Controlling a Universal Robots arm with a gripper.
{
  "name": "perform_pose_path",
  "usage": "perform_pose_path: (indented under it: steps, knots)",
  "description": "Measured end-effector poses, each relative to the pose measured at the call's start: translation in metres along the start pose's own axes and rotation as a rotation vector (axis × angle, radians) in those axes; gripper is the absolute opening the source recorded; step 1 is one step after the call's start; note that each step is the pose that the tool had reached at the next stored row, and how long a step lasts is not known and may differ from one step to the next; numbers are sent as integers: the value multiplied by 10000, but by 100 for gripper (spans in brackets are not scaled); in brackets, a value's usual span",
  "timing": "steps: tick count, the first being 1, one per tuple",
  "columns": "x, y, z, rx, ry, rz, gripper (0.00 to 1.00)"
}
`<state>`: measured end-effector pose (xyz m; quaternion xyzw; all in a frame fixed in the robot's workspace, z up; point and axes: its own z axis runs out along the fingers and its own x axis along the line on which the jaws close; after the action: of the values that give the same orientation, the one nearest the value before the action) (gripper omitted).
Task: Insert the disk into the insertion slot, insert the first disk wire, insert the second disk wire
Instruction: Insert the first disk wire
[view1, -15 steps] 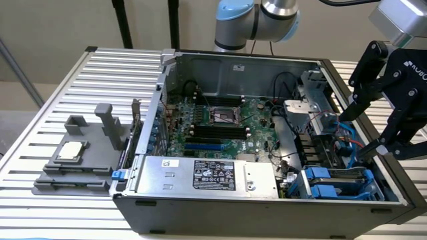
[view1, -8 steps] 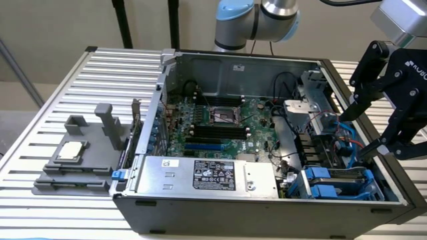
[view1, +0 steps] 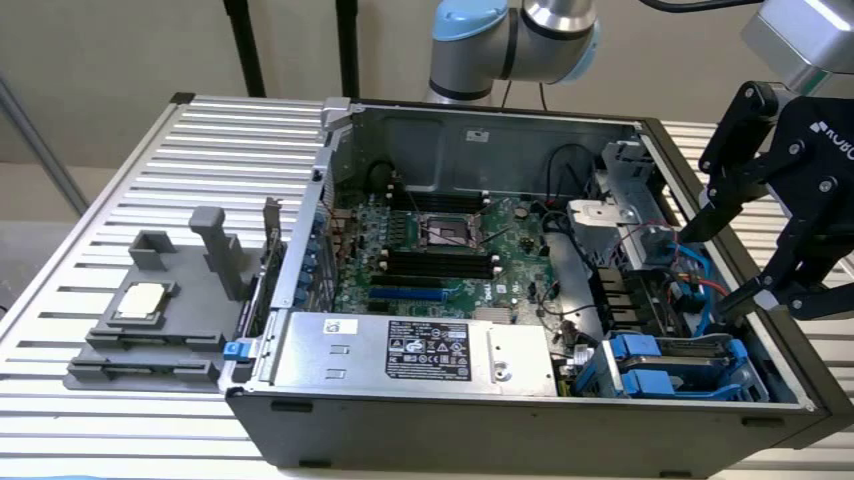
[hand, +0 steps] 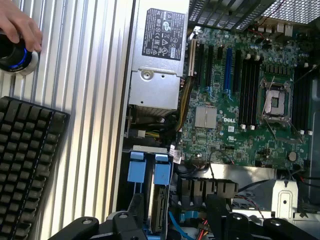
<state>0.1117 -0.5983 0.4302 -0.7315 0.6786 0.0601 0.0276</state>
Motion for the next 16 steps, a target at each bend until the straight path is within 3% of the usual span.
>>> perform_pose_path:
  steps: [9,16]
  knots:
    - [0,-3,0,0,1,0,62]
    - [31,-281,68,-14,-1,1,62]
